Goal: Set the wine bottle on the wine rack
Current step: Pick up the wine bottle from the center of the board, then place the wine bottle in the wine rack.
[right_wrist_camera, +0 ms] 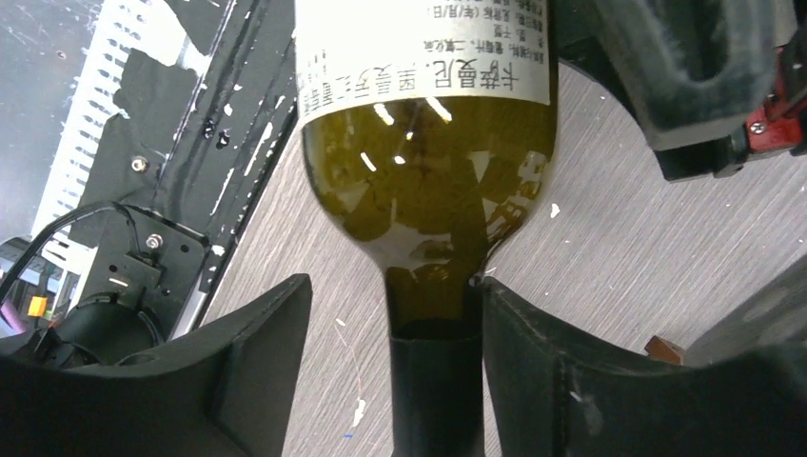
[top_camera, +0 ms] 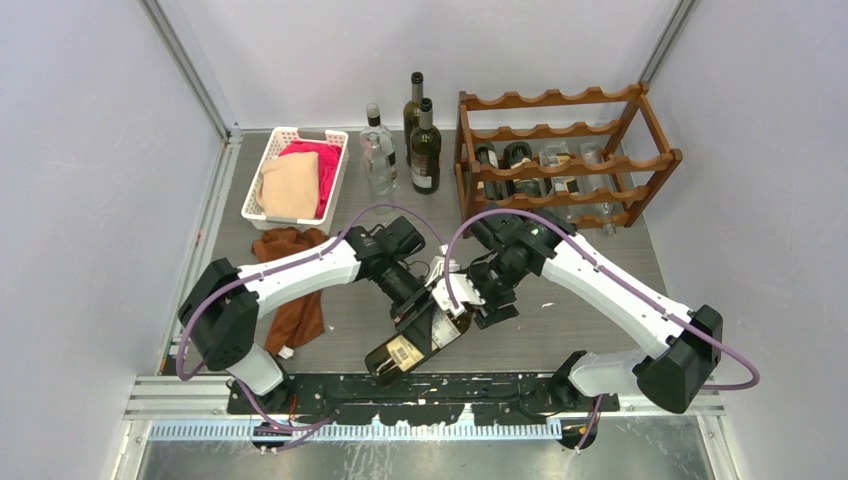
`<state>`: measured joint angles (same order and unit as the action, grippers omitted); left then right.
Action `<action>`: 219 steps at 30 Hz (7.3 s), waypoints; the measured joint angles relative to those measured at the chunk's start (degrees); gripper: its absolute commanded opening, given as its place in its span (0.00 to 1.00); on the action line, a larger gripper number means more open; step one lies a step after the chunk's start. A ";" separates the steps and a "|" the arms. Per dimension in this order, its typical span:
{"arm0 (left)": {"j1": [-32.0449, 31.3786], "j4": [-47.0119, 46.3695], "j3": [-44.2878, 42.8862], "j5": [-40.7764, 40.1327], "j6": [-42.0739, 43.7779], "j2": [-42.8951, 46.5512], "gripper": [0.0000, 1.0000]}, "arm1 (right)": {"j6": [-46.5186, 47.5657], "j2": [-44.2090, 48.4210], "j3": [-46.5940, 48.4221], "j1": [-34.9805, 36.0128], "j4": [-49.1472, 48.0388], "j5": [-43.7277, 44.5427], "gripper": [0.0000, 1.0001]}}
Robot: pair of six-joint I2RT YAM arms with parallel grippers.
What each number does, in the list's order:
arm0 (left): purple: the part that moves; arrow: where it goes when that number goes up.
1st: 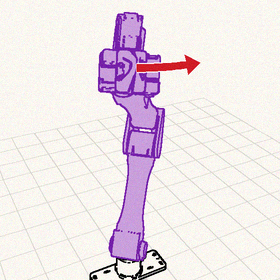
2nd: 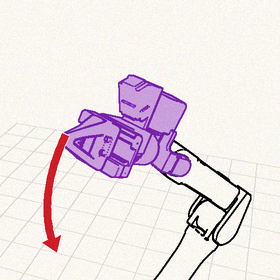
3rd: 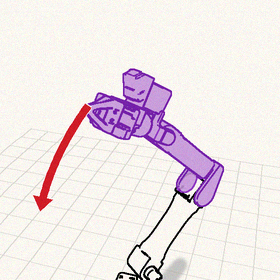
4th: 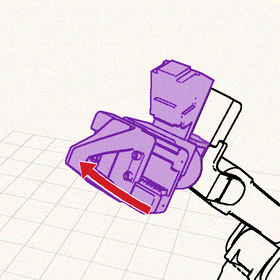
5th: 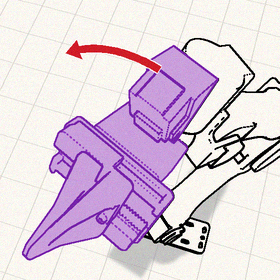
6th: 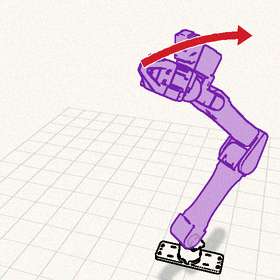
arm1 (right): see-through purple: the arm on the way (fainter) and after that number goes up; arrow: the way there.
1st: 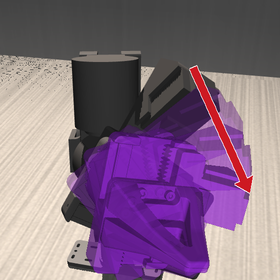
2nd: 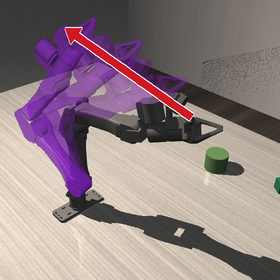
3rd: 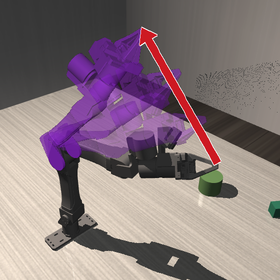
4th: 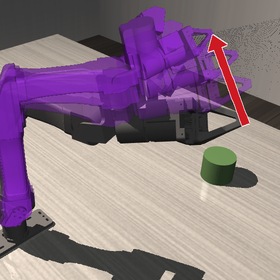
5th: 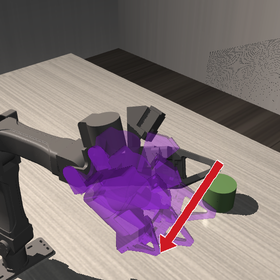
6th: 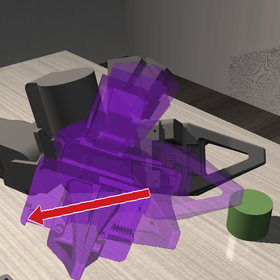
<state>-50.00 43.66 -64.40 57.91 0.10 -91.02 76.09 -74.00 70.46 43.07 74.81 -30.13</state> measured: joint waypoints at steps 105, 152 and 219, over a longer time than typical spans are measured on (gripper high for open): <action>13.57 -14.05 23.85 -55.74 3.41 52.28 0.96 | -34.18 12.37 4.33 -64.26 12.17 -5.33 0.01; 13.57 -13.81 24.06 -56.57 3.67 49.24 0.96 | -78.75 13.60 -17.57 -46.23 -38.71 -1.46 0.01; 13.57 -13.18 24.17 -60.46 5.05 44.35 0.96 | -88.89 -3.85 -18.49 -22.82 -71.60 36.02 0.13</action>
<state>-36.42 30.48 -40.23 -2.55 5.15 -46.68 -12.80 -77.84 51.96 20.25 3.20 5.89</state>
